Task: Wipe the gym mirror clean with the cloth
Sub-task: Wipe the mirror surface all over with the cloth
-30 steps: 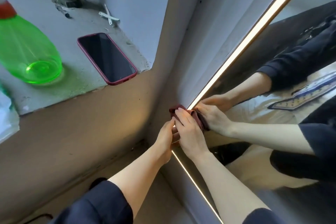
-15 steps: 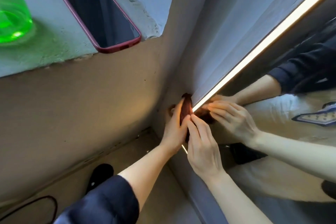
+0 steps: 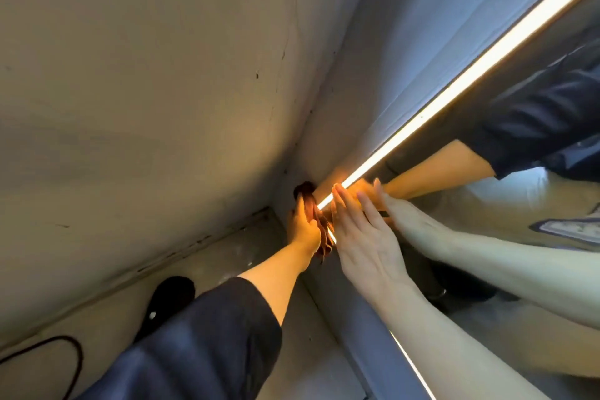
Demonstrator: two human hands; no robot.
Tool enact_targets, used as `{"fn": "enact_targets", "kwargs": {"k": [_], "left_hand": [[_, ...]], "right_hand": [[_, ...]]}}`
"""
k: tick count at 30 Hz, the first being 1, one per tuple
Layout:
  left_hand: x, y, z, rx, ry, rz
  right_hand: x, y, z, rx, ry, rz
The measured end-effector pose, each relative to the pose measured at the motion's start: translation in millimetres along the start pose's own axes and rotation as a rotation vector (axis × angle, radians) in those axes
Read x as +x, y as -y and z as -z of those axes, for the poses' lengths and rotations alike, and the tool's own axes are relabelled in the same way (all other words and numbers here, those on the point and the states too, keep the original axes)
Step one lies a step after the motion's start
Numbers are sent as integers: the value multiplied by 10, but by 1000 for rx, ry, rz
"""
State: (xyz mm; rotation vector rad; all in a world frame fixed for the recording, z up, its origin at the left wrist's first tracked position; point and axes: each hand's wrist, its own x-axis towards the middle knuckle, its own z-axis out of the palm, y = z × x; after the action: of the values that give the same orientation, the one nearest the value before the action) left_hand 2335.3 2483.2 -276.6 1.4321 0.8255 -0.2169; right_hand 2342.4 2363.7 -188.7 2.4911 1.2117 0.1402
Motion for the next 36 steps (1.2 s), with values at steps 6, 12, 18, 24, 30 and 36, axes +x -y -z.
{"fn": "enact_targets", "kwargs": {"k": [6, 12, 18, 24, 30, 36], "left_hand": [[-837, -88, 178, -83, 282, 208], [-1850, -670, 196, -409, 330, 326], [-2716, -1118, -410, 143, 568, 208], [-3785, -1261, -1239, 447, 1038, 61], [-5044, -1147, -1889, 655, 1345, -44], [-6117, -693, -2769, 676, 1482, -148]], "right_hand": [[-542, 193, 400, 198, 145, 27], [-1146, 333, 1194, 1030, 370, -898], [-1756, 20, 1658, 1744, -46, -1766], [-3074, -45, 2227, 1957, -822, -2148], [-4306, 56, 2597, 1878, -1404, -2131], [-5804, -111, 2663, 1499, -1529, -2243]]}}
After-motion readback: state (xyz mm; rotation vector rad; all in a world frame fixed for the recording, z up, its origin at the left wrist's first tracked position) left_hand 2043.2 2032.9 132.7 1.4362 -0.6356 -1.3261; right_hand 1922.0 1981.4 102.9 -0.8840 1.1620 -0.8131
